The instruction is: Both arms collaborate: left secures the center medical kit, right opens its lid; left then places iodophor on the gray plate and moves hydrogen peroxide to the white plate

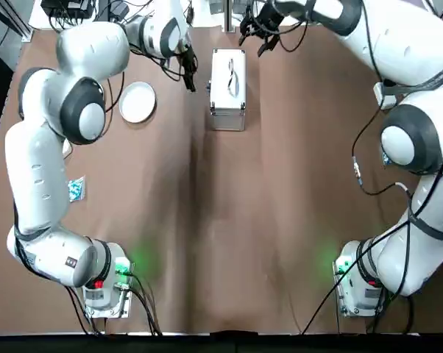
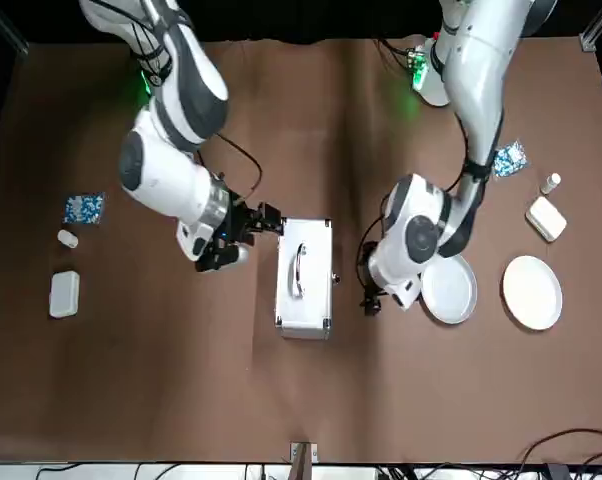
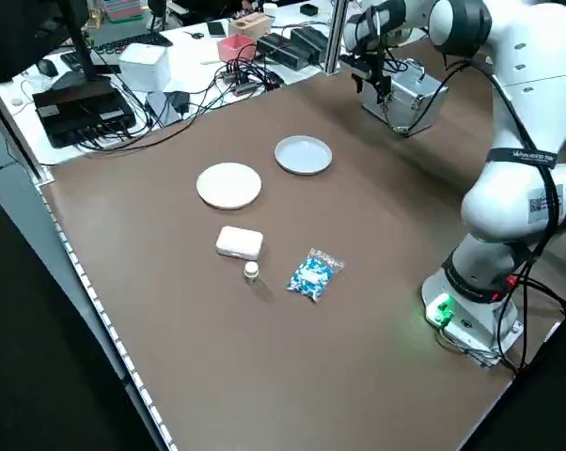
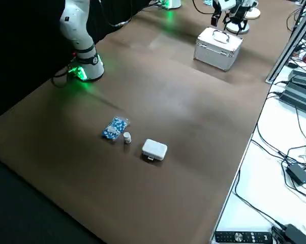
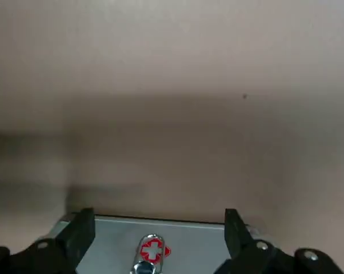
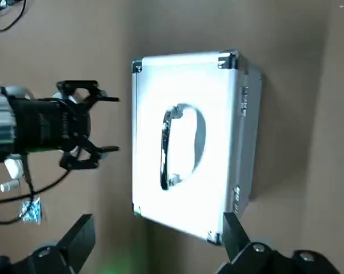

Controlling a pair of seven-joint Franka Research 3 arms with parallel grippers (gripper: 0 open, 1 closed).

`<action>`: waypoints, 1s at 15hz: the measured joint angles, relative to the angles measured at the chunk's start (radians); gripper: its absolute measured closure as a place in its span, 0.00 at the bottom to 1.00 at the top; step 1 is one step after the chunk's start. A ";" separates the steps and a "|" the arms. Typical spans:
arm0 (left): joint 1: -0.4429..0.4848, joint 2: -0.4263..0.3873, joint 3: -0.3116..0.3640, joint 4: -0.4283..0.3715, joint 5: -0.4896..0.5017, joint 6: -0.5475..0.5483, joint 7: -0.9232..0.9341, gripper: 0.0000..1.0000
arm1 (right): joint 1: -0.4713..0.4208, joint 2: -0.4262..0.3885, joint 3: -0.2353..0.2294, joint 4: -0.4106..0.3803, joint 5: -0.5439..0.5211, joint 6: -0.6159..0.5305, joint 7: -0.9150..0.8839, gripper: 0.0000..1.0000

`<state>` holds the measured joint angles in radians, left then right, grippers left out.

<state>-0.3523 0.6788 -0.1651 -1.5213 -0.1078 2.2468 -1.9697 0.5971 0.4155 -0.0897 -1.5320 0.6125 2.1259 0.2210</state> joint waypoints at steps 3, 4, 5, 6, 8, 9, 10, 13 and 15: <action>-0.013 0.039 0.000 0.018 0.000 0.028 0.000 0.00 | 0.032 0.044 0.000 0.000 0.040 0.075 0.003 0.02; -0.015 0.042 -0.001 0.022 0.000 0.028 0.003 0.00 | 0.041 0.054 0.000 0.000 0.044 0.088 0.003 0.03; -0.016 0.042 -0.002 0.024 0.000 0.028 0.007 0.00 | 0.048 0.060 0.000 0.000 0.048 0.102 0.007 0.03; -0.017 0.042 -0.006 0.026 0.000 0.028 0.012 0.00 | 0.052 0.064 0.000 0.000 0.049 0.112 0.018 0.02; -0.029 0.042 -0.015 0.026 0.000 0.028 0.014 0.01 | 0.055 0.071 0.000 0.000 0.049 0.123 0.030 0.02; -0.039 0.043 -0.015 0.026 0.000 0.028 0.015 0.01 | 0.055 0.073 -0.001 0.000 0.049 0.123 0.030 0.02; -0.047 0.045 -0.016 0.026 0.000 0.028 0.016 0.01 | 0.055 0.075 -0.001 0.000 0.049 0.123 0.030 0.02; -0.060 0.055 -0.016 0.026 0.000 0.028 0.016 0.04 | 0.062 0.086 -0.001 0.000 0.049 0.125 0.030 0.02; -0.059 0.064 -0.015 0.026 0.000 0.028 0.017 0.04 | 0.065 0.096 -0.001 0.000 0.049 0.126 0.030 0.03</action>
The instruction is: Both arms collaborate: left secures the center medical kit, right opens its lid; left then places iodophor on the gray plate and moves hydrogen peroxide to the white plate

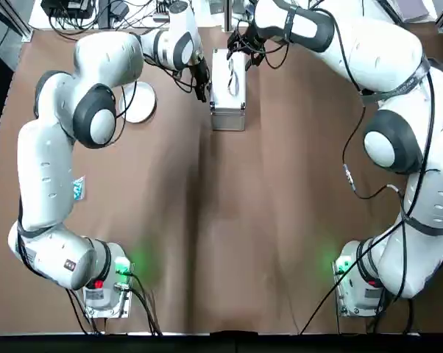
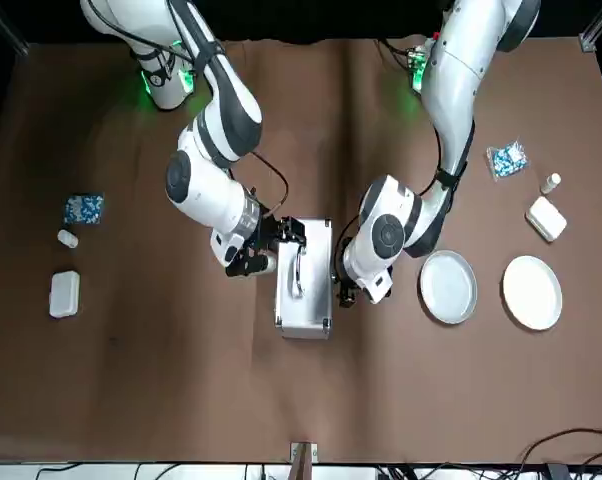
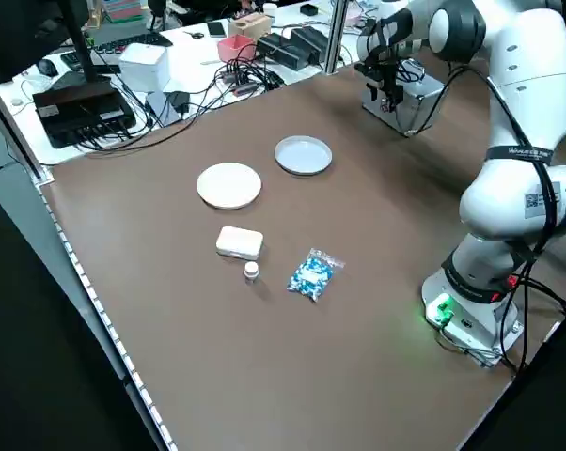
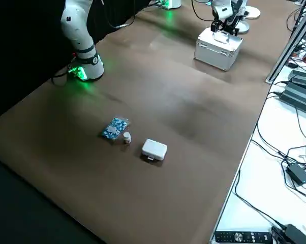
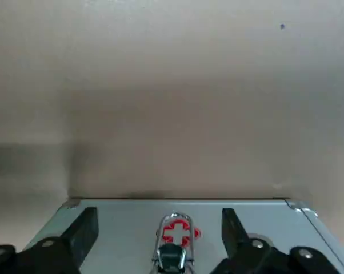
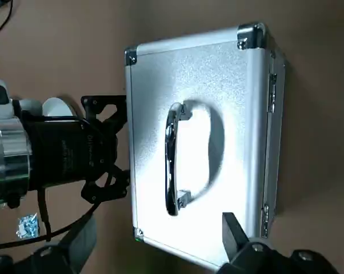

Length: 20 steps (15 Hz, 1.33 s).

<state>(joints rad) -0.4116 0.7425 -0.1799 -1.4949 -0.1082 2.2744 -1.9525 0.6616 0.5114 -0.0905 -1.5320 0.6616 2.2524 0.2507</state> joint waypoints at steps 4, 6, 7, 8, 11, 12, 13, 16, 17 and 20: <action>-0.001 0.008 -0.002 0.000 0.000 0.000 0.001 0.07 | 0.001 0.019 0.000 0.001 0.000 0.004 0.000 0.13; -0.002 0.008 -0.006 0.001 0.000 0.000 0.001 0.09 | 0.001 0.023 0.000 0.002 0.000 0.007 0.000 0.16; -0.002 0.008 -0.009 0.001 0.000 0.000 0.001 0.09 | 0.001 0.023 0.000 0.002 0.000 0.007 0.000 0.24; -0.003 0.008 -0.016 0.001 0.000 0.000 0.001 0.09 | 0.001 0.024 -0.001 0.002 0.000 0.007 0.000 0.27; -0.003 0.008 -0.019 0.004 0.000 0.000 0.001 0.10 | 0.001 0.025 -0.001 0.002 0.000 0.007 0.000 0.28; -0.003 0.008 -0.020 0.005 0.000 0.000 0.001 0.10 | 0.001 0.025 -0.001 0.002 0.000 0.007 0.000 0.28; -0.003 0.008 -0.020 0.006 0.000 0.000 0.001 0.11 | 0.001 0.025 -0.001 0.002 0.000 0.007 0.000 0.28; -0.003 0.008 -0.026 0.010 0.000 0.000 -0.003 0.26 | 0.001 0.025 -0.001 0.003 0.001 0.007 0.001 0.28; -0.003 0.008 -0.026 0.011 0.000 0.000 -0.015 0.26 | 0.001 0.025 -0.001 0.003 0.001 0.007 0.001 0.28; -0.002 0.008 -0.023 0.017 0.000 0.009 -0.049 0.51 | 0.001 0.025 -0.001 0.004 0.001 0.007 0.001 0.28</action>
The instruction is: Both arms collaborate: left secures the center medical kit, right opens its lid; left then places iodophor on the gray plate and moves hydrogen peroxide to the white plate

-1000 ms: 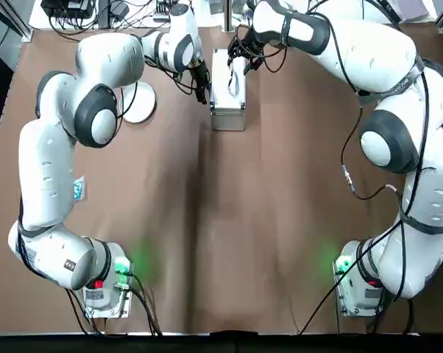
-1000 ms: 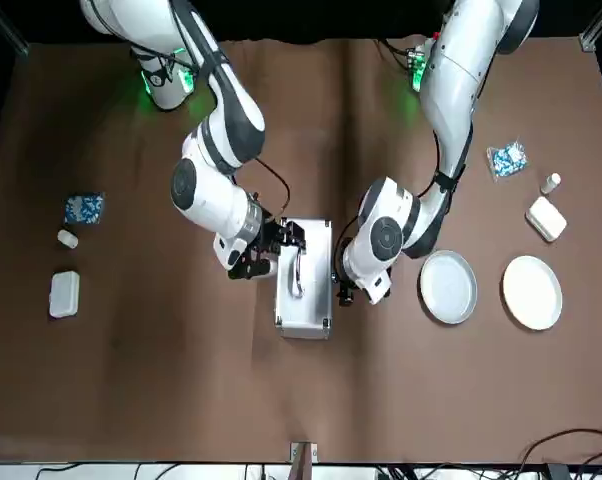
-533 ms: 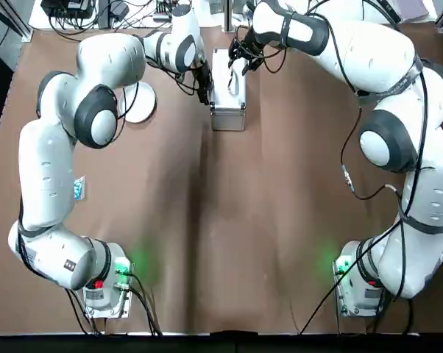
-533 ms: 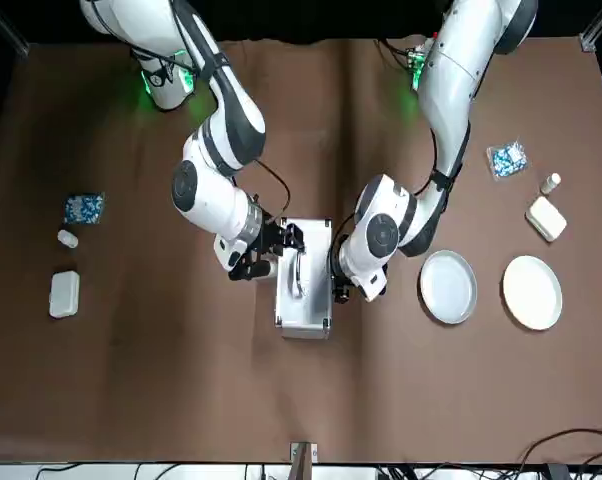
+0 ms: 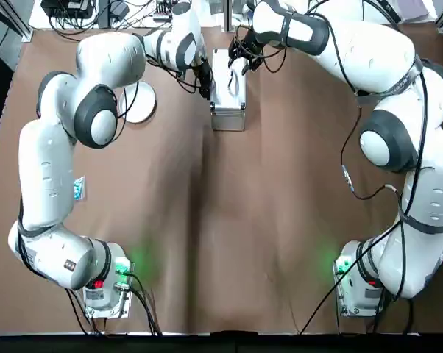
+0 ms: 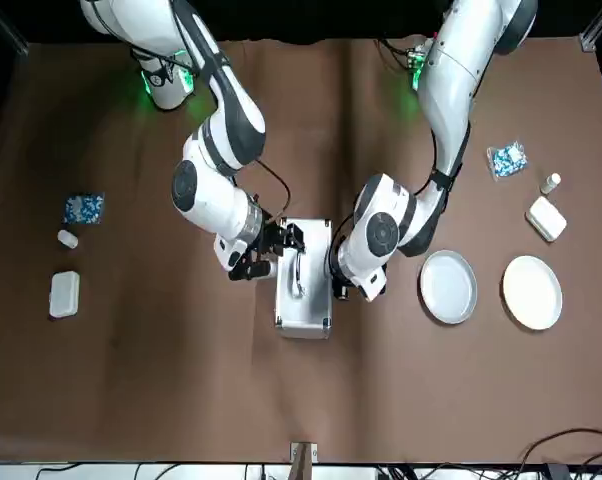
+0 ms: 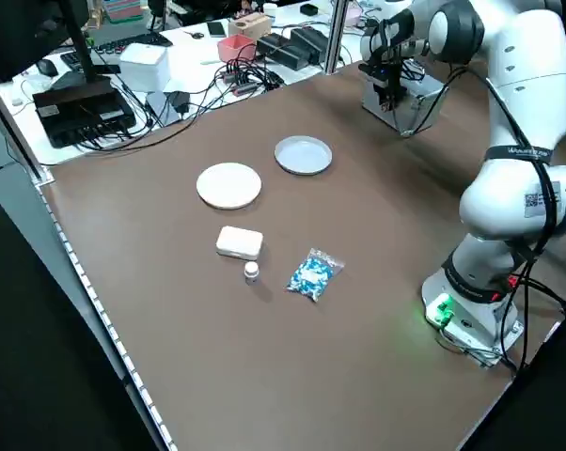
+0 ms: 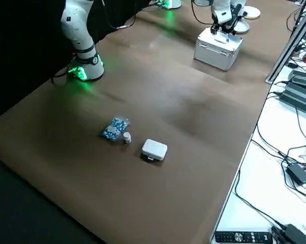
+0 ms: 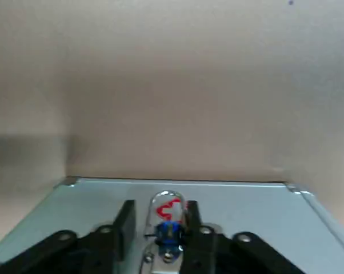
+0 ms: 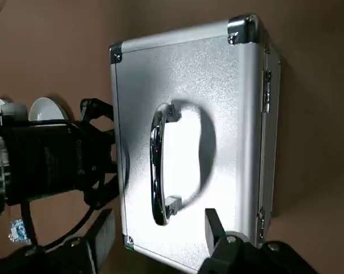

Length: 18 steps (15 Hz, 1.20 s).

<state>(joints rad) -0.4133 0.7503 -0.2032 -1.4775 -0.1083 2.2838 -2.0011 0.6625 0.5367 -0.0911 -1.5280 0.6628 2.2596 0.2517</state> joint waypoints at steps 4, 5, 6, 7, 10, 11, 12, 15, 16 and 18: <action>0.002 0.000 0.002 0.005 0.000 0.009 -0.008 0.70 | 0.000 0.000 0.000 0.000 0.000 0.000 0.000 0.28; 0.002 0.000 0.002 0.006 0.000 0.009 -0.008 0.69 | 0.000 0.000 0.000 0.000 0.000 0.000 0.001 0.28; 0.002 0.000 0.002 0.006 0.000 0.009 -0.008 0.69 | 0.000 0.000 0.000 0.000 0.000 0.000 0.001 0.28; 0.002 0.000 0.002 0.006 0.000 0.009 -0.008 0.69 | 0.000 0.000 0.000 0.000 0.000 0.000 0.002 0.28; 0.002 0.000 0.002 0.006 0.000 0.009 -0.008 0.69 | 0.007 0.003 0.001 0.000 0.000 0.000 0.002 0.28; 0.002 0.000 0.002 0.006 0.000 0.009 -0.008 0.69 | 0.012 0.006 0.001 0.000 0.000 0.000 0.002 0.28; 0.002 0.000 0.002 0.006 0.000 0.009 -0.008 0.69 | 0.017 0.010 0.001 0.002 0.000 0.001 0.005 0.30; 0.002 0.000 0.002 0.006 0.000 0.009 -0.008 0.69 | 0.029 0.042 0.001 0.027 0.000 0.003 0.019 0.36; 0.002 0.000 0.002 0.006 0.000 0.009 -0.008 0.69 | 0.031 0.054 0.001 0.036 0.000 0.004 0.020 0.36; 0.002 0.000 0.002 0.006 0.000 0.009 -0.008 0.69 | 0.034 0.071 0.001 0.050 0.000 0.016 0.022 0.36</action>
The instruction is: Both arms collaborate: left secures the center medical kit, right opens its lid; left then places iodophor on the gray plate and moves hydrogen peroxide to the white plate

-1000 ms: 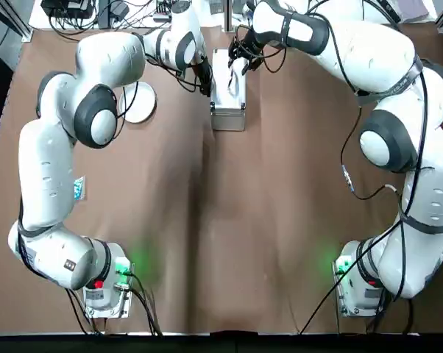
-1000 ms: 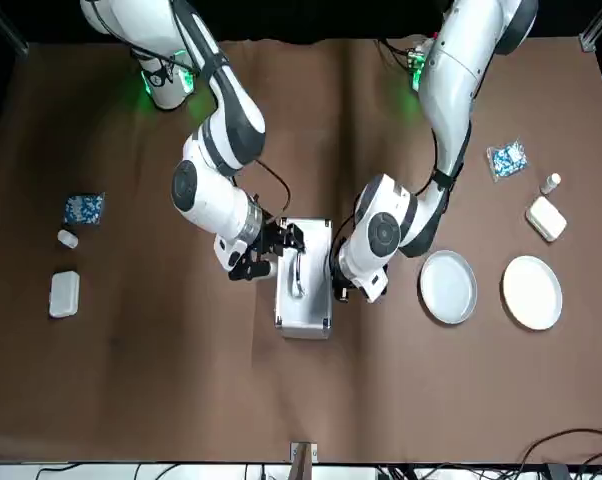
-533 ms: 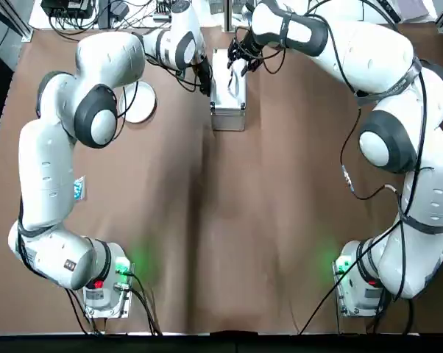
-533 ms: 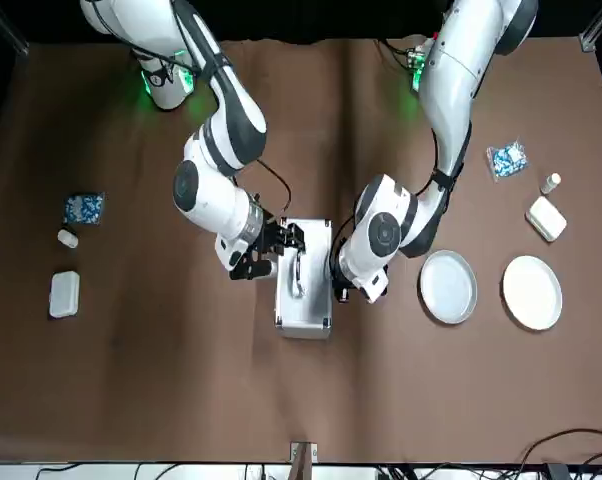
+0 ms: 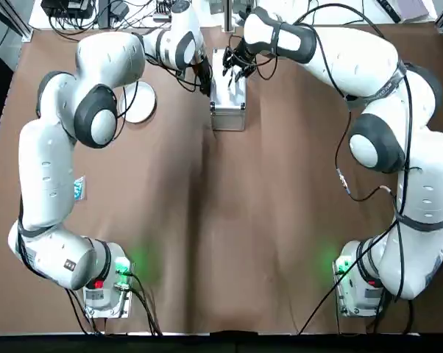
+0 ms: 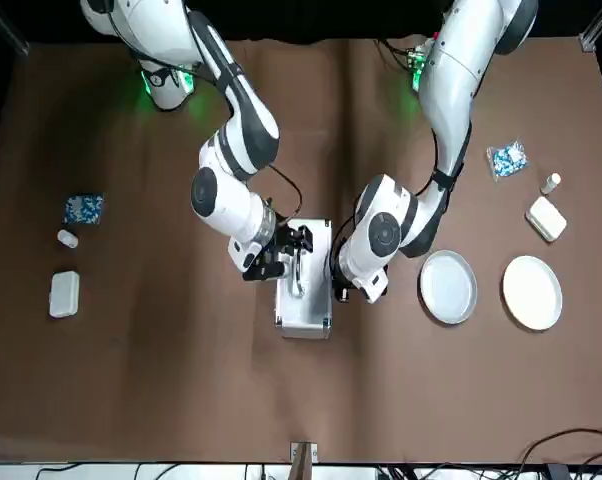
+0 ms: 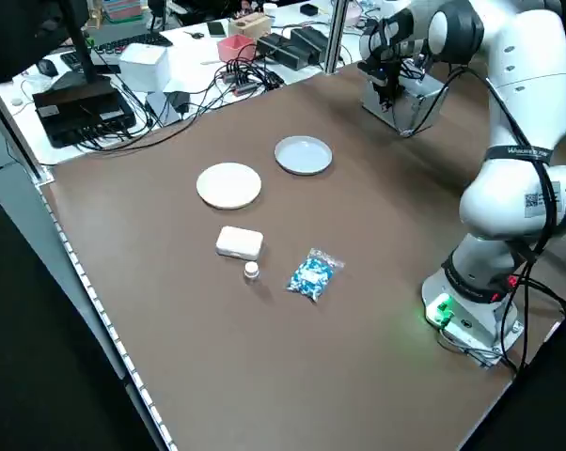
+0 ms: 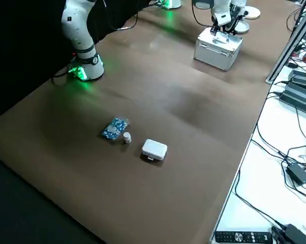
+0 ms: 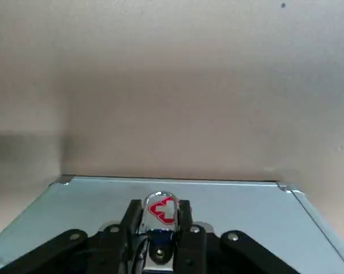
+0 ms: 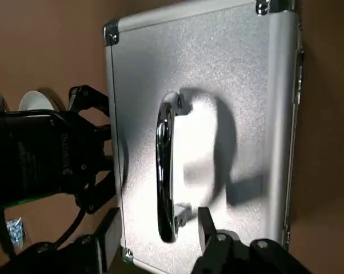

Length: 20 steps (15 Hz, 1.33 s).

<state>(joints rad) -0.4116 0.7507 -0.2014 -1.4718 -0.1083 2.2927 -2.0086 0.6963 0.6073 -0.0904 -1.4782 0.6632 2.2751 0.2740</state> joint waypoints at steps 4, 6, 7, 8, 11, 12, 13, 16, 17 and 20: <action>0.000 0.000 0.000 0.000 0.000 0.000 0.000 0.69 | 0.000 0.013 0.000 0.013 0.000 0.008 0.001 0.48; 0.000 0.000 0.000 0.000 0.000 0.000 0.000 0.69 | 0.000 0.014 0.000 0.018 0.000 0.008 0.001 0.53; 0.000 0.000 0.000 0.000 0.000 0.000 0.000 0.69 | 0.000 0.014 -0.001 0.019 0.000 0.008 0.001 0.59; 0.000 0.000 0.000 0.000 0.000 0.000 0.000 0.69 | 0.000 0.015 -0.001 0.019 0.000 0.008 0.001 0.69; 0.000 0.000 0.000 0.000 0.000 0.000 0.000 0.69 | 0.000 0.015 -0.001 0.020 0.000 0.008 0.002 0.82; 0.000 0.000 0.000 0.000 0.000 0.000 0.000 0.69 | 0.000 0.015 -0.001 0.020 0.000 0.008 0.002 0.83; 0.000 0.000 0.000 0.000 0.000 0.000 0.000 0.69 | 0.000 0.016 -0.001 0.020 0.000 0.008 0.002 0.84; 0.000 0.000 0.000 0.000 0.000 0.000 0.001 0.69 | 0.000 0.016 -0.003 0.020 0.000 0.006 0.004 0.86; 0.000 0.000 0.000 0.000 0.000 0.000 0.001 0.69 | 0.000 0.016 -0.003 0.020 0.000 0.006 0.004 0.86; 0.000 0.000 0.000 0.000 0.000 0.000 0.001 0.69 | 0.000 0.016 -0.003 0.020 0.001 0.006 0.005 0.86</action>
<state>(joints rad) -0.4111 0.7509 -0.2014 -1.4717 -0.1083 2.2927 -2.0080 0.6963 0.6233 -0.0939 -1.4579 0.6638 2.2807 0.2790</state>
